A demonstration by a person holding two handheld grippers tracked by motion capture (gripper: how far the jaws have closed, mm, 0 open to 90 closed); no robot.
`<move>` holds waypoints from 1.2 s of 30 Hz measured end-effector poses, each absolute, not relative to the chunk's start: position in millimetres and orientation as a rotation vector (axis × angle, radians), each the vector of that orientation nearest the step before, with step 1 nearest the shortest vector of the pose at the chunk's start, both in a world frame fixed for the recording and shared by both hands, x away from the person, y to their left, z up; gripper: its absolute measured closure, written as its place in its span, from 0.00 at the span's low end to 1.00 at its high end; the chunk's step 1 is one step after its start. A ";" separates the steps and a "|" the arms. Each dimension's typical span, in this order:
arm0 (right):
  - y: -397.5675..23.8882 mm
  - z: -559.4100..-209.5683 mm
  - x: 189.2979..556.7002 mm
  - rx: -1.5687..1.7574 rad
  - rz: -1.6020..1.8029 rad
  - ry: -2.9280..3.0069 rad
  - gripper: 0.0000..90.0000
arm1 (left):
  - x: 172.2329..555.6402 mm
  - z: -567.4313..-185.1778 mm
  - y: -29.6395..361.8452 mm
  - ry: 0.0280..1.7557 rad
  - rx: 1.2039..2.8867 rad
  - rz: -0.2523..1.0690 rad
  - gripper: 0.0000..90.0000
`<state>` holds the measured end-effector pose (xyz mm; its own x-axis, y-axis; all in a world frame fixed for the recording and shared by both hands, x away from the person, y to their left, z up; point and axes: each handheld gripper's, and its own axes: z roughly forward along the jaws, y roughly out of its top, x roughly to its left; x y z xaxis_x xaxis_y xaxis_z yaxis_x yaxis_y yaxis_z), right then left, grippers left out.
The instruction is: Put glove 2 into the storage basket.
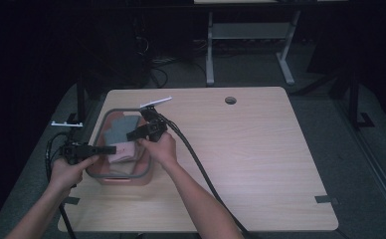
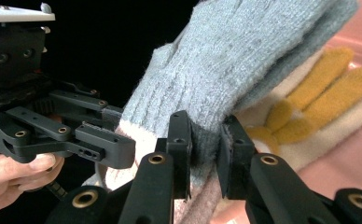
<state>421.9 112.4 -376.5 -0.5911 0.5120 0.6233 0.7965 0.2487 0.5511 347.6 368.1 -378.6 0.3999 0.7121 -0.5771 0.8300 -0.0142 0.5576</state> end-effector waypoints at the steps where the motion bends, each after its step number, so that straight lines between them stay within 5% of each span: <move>1: 112.9 -378.8 422.1 -1.205 -1.266 -2.219 0.85 | 347.7 -379.8 367.8 1.355 1.761 -0.167 0.74; 19: 122.3 -396.1 422.7 -1.229 -1.153 -2.304 0.80 | 350.5 -394.9 359.7 1.426 1.904 -0.093 0.76; 36: 105.0 -380.8 425.3 -1.261 -1.197 -2.320 0.74 | 352.3 -379.8 360.6 1.434 1.883 -0.024 0.63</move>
